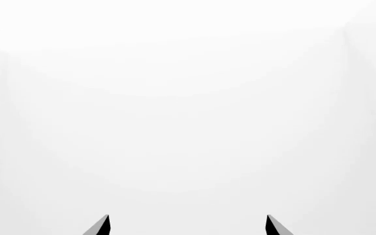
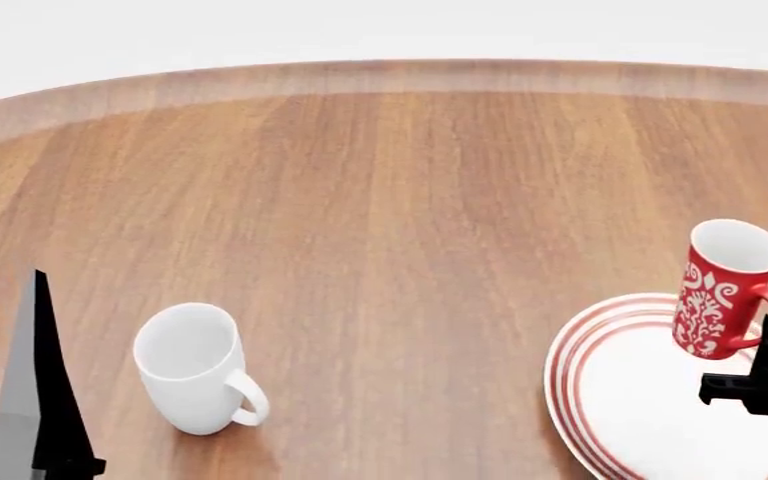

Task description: Pick up the red mug and put it on the plate

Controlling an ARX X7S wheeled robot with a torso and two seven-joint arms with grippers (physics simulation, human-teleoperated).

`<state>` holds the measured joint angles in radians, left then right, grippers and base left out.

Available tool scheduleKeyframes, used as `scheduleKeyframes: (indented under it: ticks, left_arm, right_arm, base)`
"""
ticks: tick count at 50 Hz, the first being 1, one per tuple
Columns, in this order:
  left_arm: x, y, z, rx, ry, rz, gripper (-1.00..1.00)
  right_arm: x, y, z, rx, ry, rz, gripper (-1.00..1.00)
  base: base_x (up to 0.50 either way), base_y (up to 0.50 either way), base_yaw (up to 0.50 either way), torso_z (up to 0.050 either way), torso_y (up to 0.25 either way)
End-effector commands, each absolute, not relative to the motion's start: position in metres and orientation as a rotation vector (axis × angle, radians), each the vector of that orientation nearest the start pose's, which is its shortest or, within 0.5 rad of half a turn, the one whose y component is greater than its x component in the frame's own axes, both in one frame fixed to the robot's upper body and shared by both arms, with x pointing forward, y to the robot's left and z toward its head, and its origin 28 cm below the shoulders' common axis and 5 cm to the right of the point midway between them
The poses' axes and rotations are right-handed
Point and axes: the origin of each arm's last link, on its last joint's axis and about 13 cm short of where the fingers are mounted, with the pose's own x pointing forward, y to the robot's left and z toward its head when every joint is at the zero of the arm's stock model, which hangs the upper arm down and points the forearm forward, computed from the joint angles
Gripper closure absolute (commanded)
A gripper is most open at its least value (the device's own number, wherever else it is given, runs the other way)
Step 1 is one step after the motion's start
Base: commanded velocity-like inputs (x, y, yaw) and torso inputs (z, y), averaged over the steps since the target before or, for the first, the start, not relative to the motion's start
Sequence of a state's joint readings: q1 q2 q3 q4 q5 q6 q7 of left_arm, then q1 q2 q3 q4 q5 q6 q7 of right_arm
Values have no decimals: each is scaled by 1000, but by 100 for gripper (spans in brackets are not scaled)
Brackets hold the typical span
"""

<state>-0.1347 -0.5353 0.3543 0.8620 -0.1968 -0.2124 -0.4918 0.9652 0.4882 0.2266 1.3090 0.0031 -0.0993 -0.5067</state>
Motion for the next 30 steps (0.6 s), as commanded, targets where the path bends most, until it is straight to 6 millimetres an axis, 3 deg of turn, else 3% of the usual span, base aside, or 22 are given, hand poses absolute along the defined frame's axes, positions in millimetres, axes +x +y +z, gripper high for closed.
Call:
scheduleKeyframes:
  ticks: [1, 30]
  left_arm:
    - [173, 204, 178, 93, -639, -105, -100]
    - [172, 205, 179, 93, -647, -99, -100]
  right_arm:
    - [334, -311, 81, 35, 163, -41, 100]
    - [333, -311, 79, 38, 165, -41, 100]
  base:
    - [0, 0, 0, 0, 0]
    - [0, 0, 0, 0, 0]
